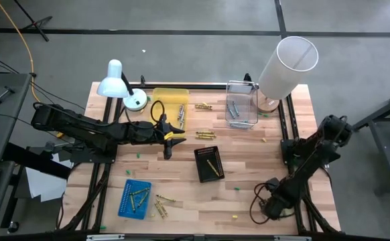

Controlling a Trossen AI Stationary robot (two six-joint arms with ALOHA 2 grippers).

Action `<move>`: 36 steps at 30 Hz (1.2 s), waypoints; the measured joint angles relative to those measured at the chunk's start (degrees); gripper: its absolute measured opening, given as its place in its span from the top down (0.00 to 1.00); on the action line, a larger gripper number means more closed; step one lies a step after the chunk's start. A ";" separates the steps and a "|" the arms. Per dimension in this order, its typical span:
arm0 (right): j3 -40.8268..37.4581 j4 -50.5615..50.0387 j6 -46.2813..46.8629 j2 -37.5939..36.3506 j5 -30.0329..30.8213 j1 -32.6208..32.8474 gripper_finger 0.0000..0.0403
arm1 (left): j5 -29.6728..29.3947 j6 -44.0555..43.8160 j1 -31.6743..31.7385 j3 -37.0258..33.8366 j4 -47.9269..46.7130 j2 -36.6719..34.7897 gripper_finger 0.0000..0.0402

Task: Sort crayons
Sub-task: Put the blue crayon into the transparent bin

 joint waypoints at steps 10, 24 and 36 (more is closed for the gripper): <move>-6.24 8.51 2.41 -0.26 0.18 -0.60 0.65 | 0.00 0.08 0.04 0.00 0.00 0.00 0.64; -1.30 -3.12 -4.26 0.09 -5.86 -3.02 0.65 | 0.00 0.09 0.04 0.00 -0.13 0.00 0.64; -2.56 -1.32 -3.03 1.57 -7.12 -2.11 0.65 | 0.00 -0.18 0.04 0.00 -0.63 0.00 0.64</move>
